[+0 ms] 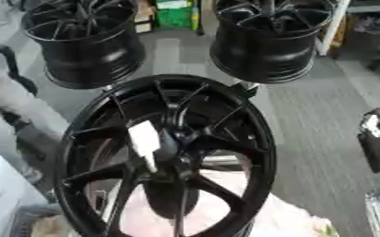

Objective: Pull the pin out of the wheel hub.

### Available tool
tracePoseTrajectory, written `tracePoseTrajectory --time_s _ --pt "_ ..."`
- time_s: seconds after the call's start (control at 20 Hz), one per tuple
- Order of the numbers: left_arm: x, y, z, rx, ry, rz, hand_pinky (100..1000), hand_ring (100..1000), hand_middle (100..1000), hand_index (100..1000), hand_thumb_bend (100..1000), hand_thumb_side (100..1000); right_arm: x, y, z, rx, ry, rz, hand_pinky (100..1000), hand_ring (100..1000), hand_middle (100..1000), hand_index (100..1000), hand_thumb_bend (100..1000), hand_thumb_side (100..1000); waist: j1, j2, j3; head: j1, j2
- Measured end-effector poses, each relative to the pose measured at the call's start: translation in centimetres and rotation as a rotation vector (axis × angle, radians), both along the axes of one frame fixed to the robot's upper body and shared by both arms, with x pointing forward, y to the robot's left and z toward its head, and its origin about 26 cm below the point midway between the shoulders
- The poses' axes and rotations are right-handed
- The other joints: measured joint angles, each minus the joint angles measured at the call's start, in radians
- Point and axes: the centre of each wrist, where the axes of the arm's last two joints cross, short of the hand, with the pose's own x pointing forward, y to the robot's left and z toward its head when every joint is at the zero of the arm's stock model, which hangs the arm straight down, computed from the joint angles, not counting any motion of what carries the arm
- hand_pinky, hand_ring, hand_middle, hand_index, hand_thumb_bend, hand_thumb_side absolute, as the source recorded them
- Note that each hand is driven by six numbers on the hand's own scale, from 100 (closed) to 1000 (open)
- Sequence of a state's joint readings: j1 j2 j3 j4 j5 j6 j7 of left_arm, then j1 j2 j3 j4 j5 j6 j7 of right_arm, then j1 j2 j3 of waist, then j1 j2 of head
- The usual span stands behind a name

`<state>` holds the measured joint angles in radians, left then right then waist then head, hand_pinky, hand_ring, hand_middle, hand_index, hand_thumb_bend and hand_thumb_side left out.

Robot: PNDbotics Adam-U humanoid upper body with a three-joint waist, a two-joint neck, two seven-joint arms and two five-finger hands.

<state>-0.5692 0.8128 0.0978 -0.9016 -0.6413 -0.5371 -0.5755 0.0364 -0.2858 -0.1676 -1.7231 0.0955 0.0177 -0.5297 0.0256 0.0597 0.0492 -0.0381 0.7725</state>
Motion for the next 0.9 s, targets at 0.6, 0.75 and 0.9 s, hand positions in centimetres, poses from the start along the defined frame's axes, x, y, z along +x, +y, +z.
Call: tracePoseTrajectory --time_s 0.6,0.75,0.9 --pt "-1.9 -5.5 -5.3 -0.413 -0.323 -0.011 717 627 697 746 100 685 0.3 0.7 -0.1 0.028 -0.013 0.006 505 686 734 790 100 496 -0.026 0.015 0.007 0.001 0.000" --pt "-2.1 -8.1 -6.3 -0.533 -0.386 -0.002 710 619 687 737 100 736 0.4 0.8 -0.1 0.034 -0.018 0.013 505 686 734 790 100 496 -0.033 0.018 0.007 0.005 0.000" --pt "-2.3 -11.3 -7.4 -0.657 -0.418 -0.003 709 617 684 735 100 753 0.5 1.0 -0.1 0.043 -0.022 0.019 506 687 734 790 100 496 -0.035 0.022 0.007 0.008 0.000"
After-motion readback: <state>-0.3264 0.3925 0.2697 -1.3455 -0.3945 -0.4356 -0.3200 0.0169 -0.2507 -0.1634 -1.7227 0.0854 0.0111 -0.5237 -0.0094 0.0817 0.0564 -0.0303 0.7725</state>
